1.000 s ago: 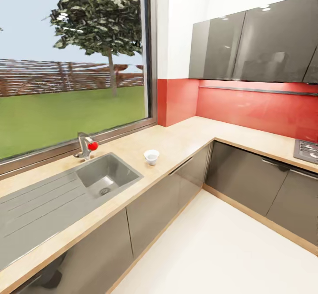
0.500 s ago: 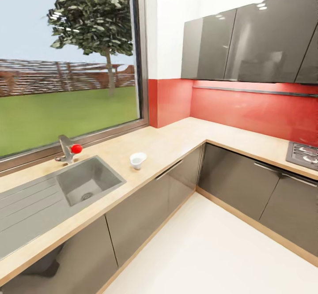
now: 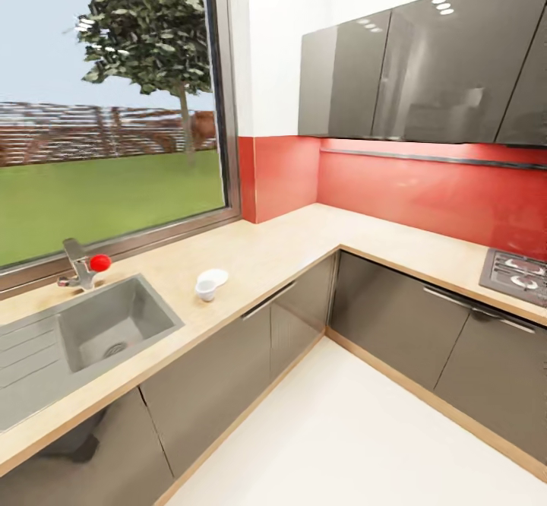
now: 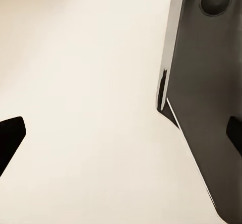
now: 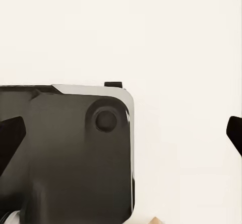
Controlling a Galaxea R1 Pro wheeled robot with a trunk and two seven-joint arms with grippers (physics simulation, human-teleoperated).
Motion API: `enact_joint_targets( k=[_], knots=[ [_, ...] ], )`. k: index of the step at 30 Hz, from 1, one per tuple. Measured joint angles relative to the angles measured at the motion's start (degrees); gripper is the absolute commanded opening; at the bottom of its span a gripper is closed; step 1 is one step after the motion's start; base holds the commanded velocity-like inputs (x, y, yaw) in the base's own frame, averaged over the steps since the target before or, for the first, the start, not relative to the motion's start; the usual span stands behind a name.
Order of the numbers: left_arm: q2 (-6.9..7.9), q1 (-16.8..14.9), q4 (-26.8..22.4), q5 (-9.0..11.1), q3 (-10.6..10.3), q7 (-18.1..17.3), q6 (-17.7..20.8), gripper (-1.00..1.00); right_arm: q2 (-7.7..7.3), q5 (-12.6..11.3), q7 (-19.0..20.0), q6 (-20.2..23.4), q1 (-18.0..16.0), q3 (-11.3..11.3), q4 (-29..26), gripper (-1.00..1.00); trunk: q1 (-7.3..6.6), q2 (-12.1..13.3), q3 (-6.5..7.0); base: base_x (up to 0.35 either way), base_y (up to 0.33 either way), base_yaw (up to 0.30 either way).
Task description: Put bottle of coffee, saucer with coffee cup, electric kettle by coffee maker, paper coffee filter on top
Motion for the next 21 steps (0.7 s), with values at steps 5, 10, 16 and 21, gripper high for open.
enact_joint_targets(
  k=[5, 10, 16, 21],
  knots=[
    [0.0, 0.0, 0.0, 0.0, 0.01, 0.0, 0.0, 1.0, -0.01, 0.0, 0.0, 0.0, 0.0, 0.0, 0.0, 1.0, 0.0, 0.0, 0.0, 0.166, -0.305, 0.0],
    [-0.03, -0.05, 0.0, 0.0, 0.0, 0.0, 0.0, 1.0, -0.03, 0.0, -0.01, 0.0, 0.0, 0.0, 0.0, 1.0, 0.0, 0.0, 0.0, 0.166, -0.305, 0.0],
    [0.0, -0.07, 0.0, 0.0, -0.05, 0.0, -0.04, 1.0, -0.04, 0.0, 0.01, 0.0, 0.0, 0.0, 0.0, 1.0, 0.0, 0.0, 0.0, 0.168, -0.303, 0.0],
    [0.0, -0.08, 0.0, 0.0, -0.07, 0.0, -0.01, 1.0, -0.04, 0.0, 0.02, 0.0, 0.0, 0.04, 0.0, 1.0, 0.0, 0.0, 0.0, 0.191, -0.285, 0.0]
  ],
)
